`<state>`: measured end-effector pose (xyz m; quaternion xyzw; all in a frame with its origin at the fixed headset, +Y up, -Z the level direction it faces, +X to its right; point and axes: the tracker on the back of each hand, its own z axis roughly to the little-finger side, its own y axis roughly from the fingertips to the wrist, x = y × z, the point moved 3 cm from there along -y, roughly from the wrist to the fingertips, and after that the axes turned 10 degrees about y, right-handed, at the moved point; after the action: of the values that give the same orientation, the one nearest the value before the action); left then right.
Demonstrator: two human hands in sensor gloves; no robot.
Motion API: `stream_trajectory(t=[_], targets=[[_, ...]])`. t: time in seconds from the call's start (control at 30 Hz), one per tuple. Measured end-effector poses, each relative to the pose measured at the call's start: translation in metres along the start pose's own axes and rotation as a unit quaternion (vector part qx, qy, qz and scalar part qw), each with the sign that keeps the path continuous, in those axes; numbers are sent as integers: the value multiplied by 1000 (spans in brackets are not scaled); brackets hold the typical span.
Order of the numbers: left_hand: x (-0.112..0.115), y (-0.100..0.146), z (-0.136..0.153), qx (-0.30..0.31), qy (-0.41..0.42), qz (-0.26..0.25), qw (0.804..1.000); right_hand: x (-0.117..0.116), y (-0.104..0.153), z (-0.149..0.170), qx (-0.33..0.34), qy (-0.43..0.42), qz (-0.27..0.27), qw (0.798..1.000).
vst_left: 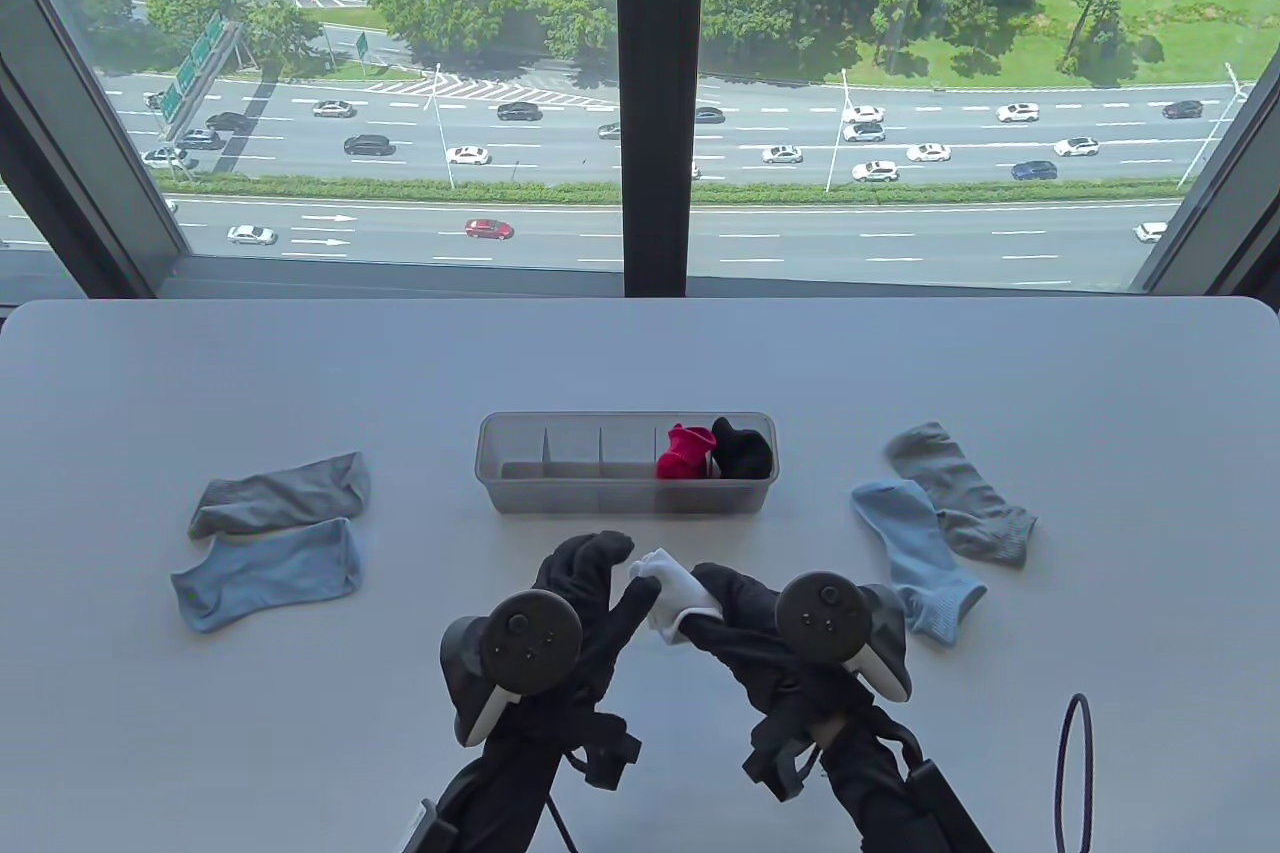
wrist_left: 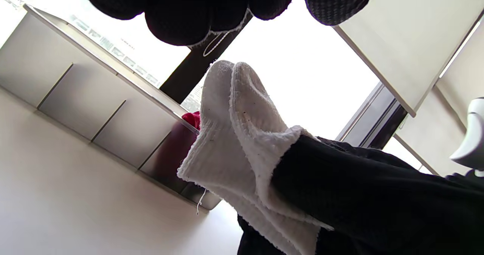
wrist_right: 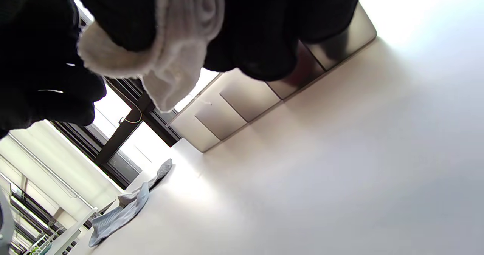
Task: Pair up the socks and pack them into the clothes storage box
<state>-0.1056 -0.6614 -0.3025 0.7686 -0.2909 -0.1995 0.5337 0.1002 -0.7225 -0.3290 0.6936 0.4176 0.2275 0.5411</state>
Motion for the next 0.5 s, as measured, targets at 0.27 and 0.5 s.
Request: stream_trajectory(t=[0.27, 0.5], targets=[[28, -3, 6, -29, -73, 67, 995, -14, -1, 3, -16, -116, -22, 993], [30, -4, 11, -37, -86, 58, 994, -18, -3, 0, 2, -145, -65, 987]])
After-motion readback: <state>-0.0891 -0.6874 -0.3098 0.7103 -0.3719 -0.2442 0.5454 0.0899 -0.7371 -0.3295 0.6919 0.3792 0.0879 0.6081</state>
